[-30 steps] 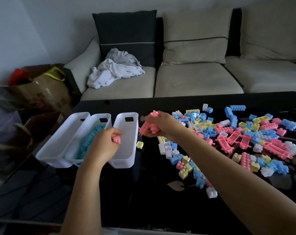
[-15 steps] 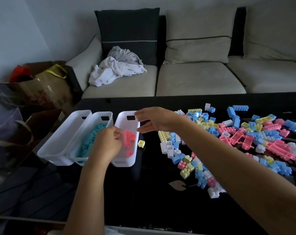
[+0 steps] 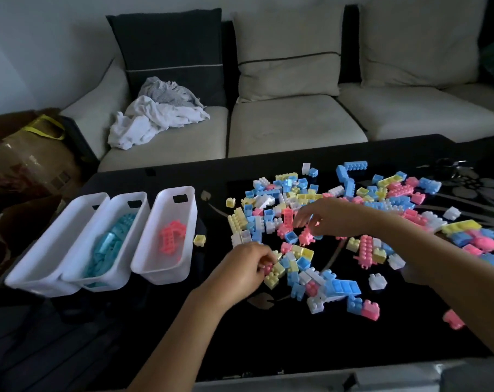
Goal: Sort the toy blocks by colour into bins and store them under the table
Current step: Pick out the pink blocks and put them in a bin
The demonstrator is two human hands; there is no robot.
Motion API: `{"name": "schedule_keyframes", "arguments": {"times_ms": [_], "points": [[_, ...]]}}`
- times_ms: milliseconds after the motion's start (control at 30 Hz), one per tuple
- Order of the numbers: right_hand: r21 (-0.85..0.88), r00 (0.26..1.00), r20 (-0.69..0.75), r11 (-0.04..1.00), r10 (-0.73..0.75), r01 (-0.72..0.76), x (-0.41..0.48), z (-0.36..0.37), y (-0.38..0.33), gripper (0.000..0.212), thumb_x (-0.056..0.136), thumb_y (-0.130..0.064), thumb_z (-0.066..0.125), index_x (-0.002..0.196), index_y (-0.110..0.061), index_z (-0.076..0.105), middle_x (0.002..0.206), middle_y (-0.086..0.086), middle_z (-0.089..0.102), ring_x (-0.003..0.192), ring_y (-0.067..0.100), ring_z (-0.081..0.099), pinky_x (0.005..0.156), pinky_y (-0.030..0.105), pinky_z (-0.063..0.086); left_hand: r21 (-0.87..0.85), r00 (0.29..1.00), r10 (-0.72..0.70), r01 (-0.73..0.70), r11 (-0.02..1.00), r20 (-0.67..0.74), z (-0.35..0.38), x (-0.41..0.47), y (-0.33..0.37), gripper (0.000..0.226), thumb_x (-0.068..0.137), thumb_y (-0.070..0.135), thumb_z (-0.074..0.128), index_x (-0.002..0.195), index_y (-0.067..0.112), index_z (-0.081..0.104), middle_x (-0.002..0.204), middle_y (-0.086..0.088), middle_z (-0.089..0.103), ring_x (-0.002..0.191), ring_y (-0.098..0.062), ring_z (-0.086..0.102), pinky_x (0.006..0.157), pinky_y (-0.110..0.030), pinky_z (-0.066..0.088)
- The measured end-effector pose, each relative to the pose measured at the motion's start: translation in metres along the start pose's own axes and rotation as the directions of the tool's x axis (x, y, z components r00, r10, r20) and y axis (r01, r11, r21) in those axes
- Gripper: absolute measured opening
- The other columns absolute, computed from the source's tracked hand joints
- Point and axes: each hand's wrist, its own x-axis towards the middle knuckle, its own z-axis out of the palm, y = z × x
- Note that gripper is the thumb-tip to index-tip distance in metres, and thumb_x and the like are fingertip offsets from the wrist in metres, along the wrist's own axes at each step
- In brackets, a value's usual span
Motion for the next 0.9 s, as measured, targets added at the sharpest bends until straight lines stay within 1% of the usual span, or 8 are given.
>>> {"name": "schedule_keyframes", "arguments": {"times_ms": [67,200,367,500,633,700,800,900], "points": [[0.002,0.999,-0.013,0.999,-0.049,0.049,-0.004,0.008,-0.004,0.039,0.088,-0.002,0.053,0.118,-0.026,0.062,0.115,-0.016,0.060,0.097,-0.004,0.058,0.077,0.002,0.043,0.069,1.000,-0.004,0.003,0.998,0.017,0.004,0.001,-0.005,0.037,0.082,-0.005,0.056,0.109,0.018,0.066,0.108,0.004,0.057,0.097,-0.008,0.058,0.083,-0.012,0.043],[-0.106,0.985,0.050,0.980,-0.166,0.170,0.002,0.023,-0.016,0.039,0.094,-0.012,0.052,0.129,-0.029,0.056,0.133,-0.013,0.053,0.115,0.002,0.052,0.095,0.013,0.035,0.162,0.999,0.035,-0.029,0.986,-0.038,0.009,0.001,-0.010,0.029,0.081,0.002,0.063,0.105,0.019,0.064,0.107,0.009,0.047,0.103,-0.008,0.053,0.089,-0.012,0.039],[-0.177,0.980,0.034,0.964,-0.195,0.198,0.013,0.032,-0.028,0.036,0.094,-0.023,0.055,0.129,-0.027,0.056,0.128,-0.007,0.059,0.114,0.005,0.053,0.093,0.016,0.030,0.181,0.994,0.002,0.018,0.983,-0.113,0.011,0.001,-0.007,0.018,0.082,0.012,0.067,0.095,0.022,0.058,0.099,0.010,0.048,0.092,-0.011,0.057,0.082,-0.024,0.048],[-0.167,0.983,0.005,0.969,-0.184,0.183,0.008,0.035,-0.026,0.028,0.094,-0.019,0.054,0.121,-0.019,0.063,0.122,-0.004,0.063,0.107,0.006,0.058,0.085,0.013,0.032,0.181,0.991,0.003,0.022,0.983,-0.137,0.013,0.002,-0.007,0.032,0.084,0.010,0.064,0.112,0.022,0.057,0.098,0.009,0.048,0.090,-0.010,0.057,0.077,-0.018,0.043],[-0.156,0.985,0.029,0.973,-0.169,0.172,0.000,0.040,-0.009,0.027,0.091,-0.012,0.055,0.117,-0.017,0.064,0.122,-0.002,0.061,0.111,0.009,0.055,0.095,0.019,0.039,0.165,0.989,-0.015,0.040,0.985,-0.150,0.015,0.005,-0.009,0.028,0.086,0.007,0.062,0.113,0.015,0.065,0.098,0.007,0.045,0.084,-0.006,0.052,0.073,-0.006,0.035],[-0.137,0.989,-0.022,0.980,-0.148,0.144,-0.004,0.043,-0.002,0.023,0.092,-0.018,0.058,0.114,-0.019,0.065,0.118,-0.006,0.061,0.106,0.007,0.055,0.090,0.017,0.041,0.162,0.987,-0.005,0.031,0.986,-0.159,0.015,0.005,-0.010,0.023,0.087,0.008,0.061,0.109,0.015,0.066,0.102,0.006,0.047,0.083,-0.002,0.048,0.070,-0.001,0.033],[0.015,0.972,-0.204,0.993,-0.115,0.120,-0.011,0.043,0.005,0.023,0.091,-0.020,0.060,0.113,-0.023,0.064,0.107,-0.017,0.058,0.092,-0.001,0.056,0.075,0.006,0.042,0.156,0.986,0.014,0.012,0.988,-0.164,0.014,0.005,-0.011,0.018,0.088,0.009,0.061,0.104,0.016,0.065,0.103,0.006,0.052,0.082,-0.001,0.050,0.069,0.000,0.036],[0.235,0.915,-0.401,0.970,0.038,0.063,-0.015,0.037,0.019,0.023,0.092,-0.014,0.057,0.114,-0.020,0.062,0.103,-0.013,0.060,0.092,0.005,0.061,0.081,0.014,0.051,0.152,0.974,0.000,0.036,0.988,-0.226,0.006,0.006,-0.012,0.015,0.090,0.016,0.061,0.104,0.019,0.059,0.101,0.010,0.056,0.083,0.002,0.054,0.069,-0.004,0.040]]}}
